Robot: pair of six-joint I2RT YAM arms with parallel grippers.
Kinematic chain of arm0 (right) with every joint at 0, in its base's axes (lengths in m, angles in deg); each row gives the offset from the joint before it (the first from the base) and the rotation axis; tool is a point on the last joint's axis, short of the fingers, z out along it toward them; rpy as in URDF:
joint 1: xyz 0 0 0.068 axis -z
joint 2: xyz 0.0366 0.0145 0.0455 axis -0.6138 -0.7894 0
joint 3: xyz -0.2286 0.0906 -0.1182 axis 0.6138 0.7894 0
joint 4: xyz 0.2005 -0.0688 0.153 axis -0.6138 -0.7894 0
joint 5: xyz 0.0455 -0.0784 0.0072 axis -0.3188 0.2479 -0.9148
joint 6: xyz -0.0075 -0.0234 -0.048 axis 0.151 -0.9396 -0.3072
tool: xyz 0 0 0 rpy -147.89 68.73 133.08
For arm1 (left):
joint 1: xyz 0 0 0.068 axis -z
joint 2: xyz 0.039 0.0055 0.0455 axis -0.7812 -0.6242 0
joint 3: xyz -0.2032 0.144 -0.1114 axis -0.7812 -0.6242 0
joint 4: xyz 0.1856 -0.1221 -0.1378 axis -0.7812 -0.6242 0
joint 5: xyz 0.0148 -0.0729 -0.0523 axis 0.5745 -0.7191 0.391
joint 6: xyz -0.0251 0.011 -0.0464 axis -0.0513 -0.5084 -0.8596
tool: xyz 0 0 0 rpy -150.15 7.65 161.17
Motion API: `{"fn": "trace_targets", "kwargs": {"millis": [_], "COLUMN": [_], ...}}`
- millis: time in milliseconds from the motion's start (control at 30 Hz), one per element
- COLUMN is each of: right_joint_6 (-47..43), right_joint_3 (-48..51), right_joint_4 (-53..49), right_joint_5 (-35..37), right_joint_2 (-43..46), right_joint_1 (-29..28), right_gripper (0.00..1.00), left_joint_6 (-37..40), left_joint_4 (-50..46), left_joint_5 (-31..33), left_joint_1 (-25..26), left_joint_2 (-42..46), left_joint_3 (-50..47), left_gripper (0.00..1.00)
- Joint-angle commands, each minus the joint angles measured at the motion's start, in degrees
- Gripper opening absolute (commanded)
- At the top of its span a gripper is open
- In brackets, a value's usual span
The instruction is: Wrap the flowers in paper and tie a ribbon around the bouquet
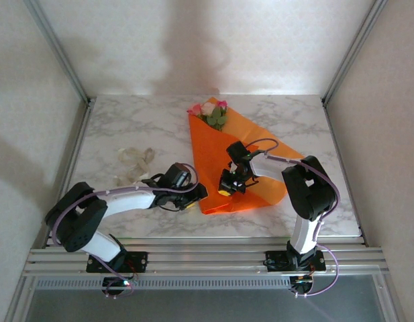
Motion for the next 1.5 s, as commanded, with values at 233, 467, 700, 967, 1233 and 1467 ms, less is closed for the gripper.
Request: {"fn": "trace_targets", "kwargs": {"millis": [233, 467, 700, 967, 1233, 1467], "right_joint_6": [-1.1, -1.3, -1.4, -4.7, -7.3, -11.8], "right_joint_3": [2.8, 2.8, 3.2, -2.7, -13.8, -13.1], "right_joint_4": [-3.5, -3.9, -3.8, -6.9, -18.6, -24.3], "right_joint_5": [4.6, 4.9, 5.1, 5.1, 8.1, 19.1], "right_joint_2": [-4.3, -4.2, -4.3, 1.7, 8.7, 11.9], "right_joint_1": [-0.4, -0.3, -0.4, -0.3, 9.3, 31.2], "right_gripper": [0.00, 0.00, 0.00, 0.15, 0.45, 0.53], "left_joint_6": [-12.6, -10.9, -9.7, -6.1, -8.6, -6.7], "left_joint_4": [12.0, 10.7, 11.9, -3.9, 7.1, 7.6], "left_joint_5": [-8.4, -8.9, -8.1, -1.6, -8.6, -10.1], "left_joint_1": [1.1, 2.7, 1.9, 1.2, 0.1, 1.2], "left_joint_2": [-0.3, -5.5, -7.6, 0.2, -16.4, -26.8], "left_joint_3": [-1.2, -5.7, -9.7, 6.6, 21.3, 28.5], "left_gripper": [0.15, 0.00, 0.00, 0.06, 0.04, 0.03]}}
